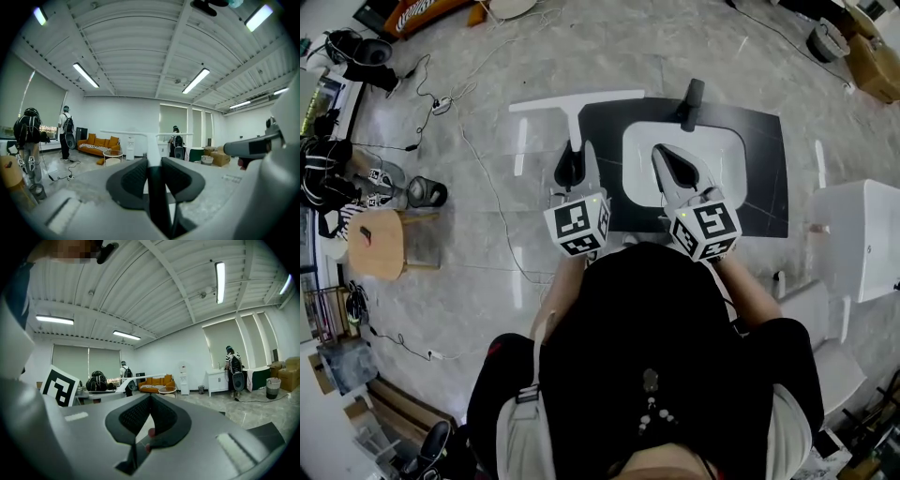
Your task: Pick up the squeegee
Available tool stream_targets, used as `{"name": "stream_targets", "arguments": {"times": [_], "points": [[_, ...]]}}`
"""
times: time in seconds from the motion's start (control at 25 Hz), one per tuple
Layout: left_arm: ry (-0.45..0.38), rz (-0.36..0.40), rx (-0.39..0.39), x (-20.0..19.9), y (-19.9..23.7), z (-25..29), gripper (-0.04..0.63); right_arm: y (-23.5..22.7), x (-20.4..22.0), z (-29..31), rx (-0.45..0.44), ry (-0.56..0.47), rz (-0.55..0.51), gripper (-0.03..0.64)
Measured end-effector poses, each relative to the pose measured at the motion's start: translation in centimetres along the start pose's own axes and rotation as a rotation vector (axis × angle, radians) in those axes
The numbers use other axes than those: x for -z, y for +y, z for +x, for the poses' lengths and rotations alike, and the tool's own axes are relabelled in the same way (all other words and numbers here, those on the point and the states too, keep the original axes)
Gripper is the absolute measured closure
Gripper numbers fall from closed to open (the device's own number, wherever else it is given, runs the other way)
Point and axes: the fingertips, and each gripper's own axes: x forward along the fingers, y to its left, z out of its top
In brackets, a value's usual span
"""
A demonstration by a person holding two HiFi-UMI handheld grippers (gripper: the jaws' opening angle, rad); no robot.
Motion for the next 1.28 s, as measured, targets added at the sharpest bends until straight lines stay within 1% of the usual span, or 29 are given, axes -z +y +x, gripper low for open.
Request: {"name": "stream_targets", "arguments": {"times": [0.28,0.48,0.64,0.8,1.08,1.28], "points": [[-0.046,0.026,-0.020,-1.7,0.2,-0.6,0.489,-0.2,-2.1,-0.3,-0.009,-0.047,-0.003,0.615],[-0.062,0.023,-0.043,-2.0,0.2,-0.9,0.489,-0.5,-2.6,-0.4,-0.018,-0.057,-0.004,0.615],[-0.065,0.021,-0.048,-2.2,0.3,-1.1,0.489,-0.5,-2.5,-0.6,-0.019,-0.052,-0.001,0.615],[-0.083,0.016,-0.048,-2.7,-0.4,-1.3,0.489,-0.8,-2.5,-1.0,-0.029,-0.044,-0.005,0.615],[-0.091,0.021,-0.037,-2.6,-1.3,-1.2,0.489,-0.8,-2.3,-1.4,-0.041,-0.040,-0.010,0.615],[-0.082,0.013,-0.037,-2.2,-1.3,-1.1,0.489,-1.0,-2.0,-1.1,-0.046,-0.024,-0.012,0.615]]}}
